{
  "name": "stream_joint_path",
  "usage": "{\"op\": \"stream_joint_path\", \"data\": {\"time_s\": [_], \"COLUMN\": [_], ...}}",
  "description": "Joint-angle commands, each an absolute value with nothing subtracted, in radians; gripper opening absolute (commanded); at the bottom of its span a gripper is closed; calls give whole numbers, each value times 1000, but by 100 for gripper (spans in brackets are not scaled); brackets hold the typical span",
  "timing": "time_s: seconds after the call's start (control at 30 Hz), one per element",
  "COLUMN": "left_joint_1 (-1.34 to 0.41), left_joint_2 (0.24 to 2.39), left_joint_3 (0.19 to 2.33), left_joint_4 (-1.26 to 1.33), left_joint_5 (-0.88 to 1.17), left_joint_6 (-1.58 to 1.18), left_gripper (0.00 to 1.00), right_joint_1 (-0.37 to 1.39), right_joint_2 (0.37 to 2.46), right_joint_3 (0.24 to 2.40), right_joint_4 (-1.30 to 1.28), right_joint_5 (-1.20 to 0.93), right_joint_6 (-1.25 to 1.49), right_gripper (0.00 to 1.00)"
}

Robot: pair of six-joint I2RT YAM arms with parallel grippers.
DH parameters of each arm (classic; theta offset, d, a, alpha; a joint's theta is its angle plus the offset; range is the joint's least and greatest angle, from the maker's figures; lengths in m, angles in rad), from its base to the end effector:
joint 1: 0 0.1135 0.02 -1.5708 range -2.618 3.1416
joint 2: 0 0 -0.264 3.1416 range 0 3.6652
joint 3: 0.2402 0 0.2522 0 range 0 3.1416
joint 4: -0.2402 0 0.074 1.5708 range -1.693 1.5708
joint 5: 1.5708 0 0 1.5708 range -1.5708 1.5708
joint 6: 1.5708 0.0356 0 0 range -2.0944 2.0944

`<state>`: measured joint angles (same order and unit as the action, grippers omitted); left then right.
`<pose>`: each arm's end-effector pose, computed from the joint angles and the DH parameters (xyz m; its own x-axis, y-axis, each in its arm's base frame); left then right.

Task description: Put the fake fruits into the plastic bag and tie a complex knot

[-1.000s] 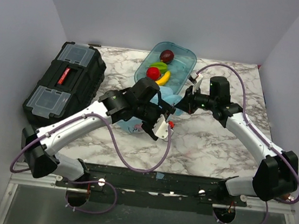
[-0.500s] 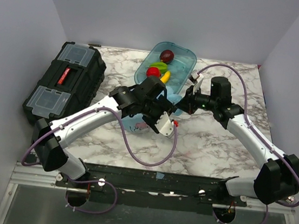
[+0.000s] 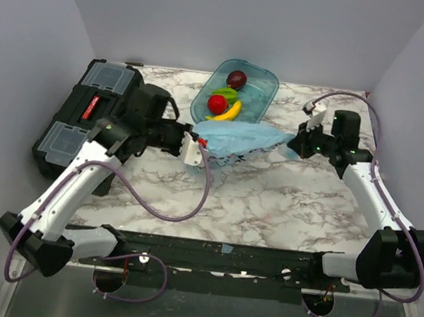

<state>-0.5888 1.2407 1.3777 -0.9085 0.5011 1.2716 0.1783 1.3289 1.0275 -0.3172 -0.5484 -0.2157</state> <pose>0.1937 -0.1499 0.3828 0.5682 0.6283 -0.5314 0.7820 -0.2114 0.5863 0.2856 0.0703 0.2939 -0.4356 -0.2641 -0.8605 -0.6783 0.7248 0.1209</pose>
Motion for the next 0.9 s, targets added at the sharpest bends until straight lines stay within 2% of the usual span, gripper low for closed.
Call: {"op": "stream_joint_path", "data": {"time_s": [0.0,0.13,0.27,0.4,0.5,0.6,0.73,0.77,0.8,0.83,0.87], "left_joint_1": [-417,-307,-244,-192,-146,-141,-142,-141,-141,-139,-134], "left_joint_2": [1141,1143,1160,1212,1339,1462,1609,1636,1658,1672,1683], "left_joint_3": [1387,1446,1463,1409,1427,1462,1525,1552,1572,1589,1606], "left_joint_4": [-895,-861,-792,-640,-602,-583,-488,-480,-469,-464,-468], "left_joint_5": [758,885,973,989,961,874,754,723,689,646,609], "left_joint_6": [1117,945,755,539,451,425,287,260,233,212,198], "left_gripper": [0,0,0,0,0,0,0,0,9,19,34], "right_joint_1": [-7,-104,-116,-115,-115,-115,-115,-116,-116,-117,-115], "right_joint_2": [1310,1296,1248,1237,1295,1374,1545,1583,1624,1659,1699], "right_joint_3": [1056,1090,1180,1286,1322,1291,1350,1388,1424,1476,1527], "right_joint_4": [-472,-575,-750,-970,-1128,-1122,-935,-869,-788,-742,-712], "right_joint_5": [-478,-487,-575,-656,-666,-639,-634,-621,-599,-583,-564], "right_joint_6": [-432,-573,-670,-751,-825,-834,-742,-685,-624,-566,-519], "right_gripper": [1,1,1,1,0,1,1,9,18,36,59]}}
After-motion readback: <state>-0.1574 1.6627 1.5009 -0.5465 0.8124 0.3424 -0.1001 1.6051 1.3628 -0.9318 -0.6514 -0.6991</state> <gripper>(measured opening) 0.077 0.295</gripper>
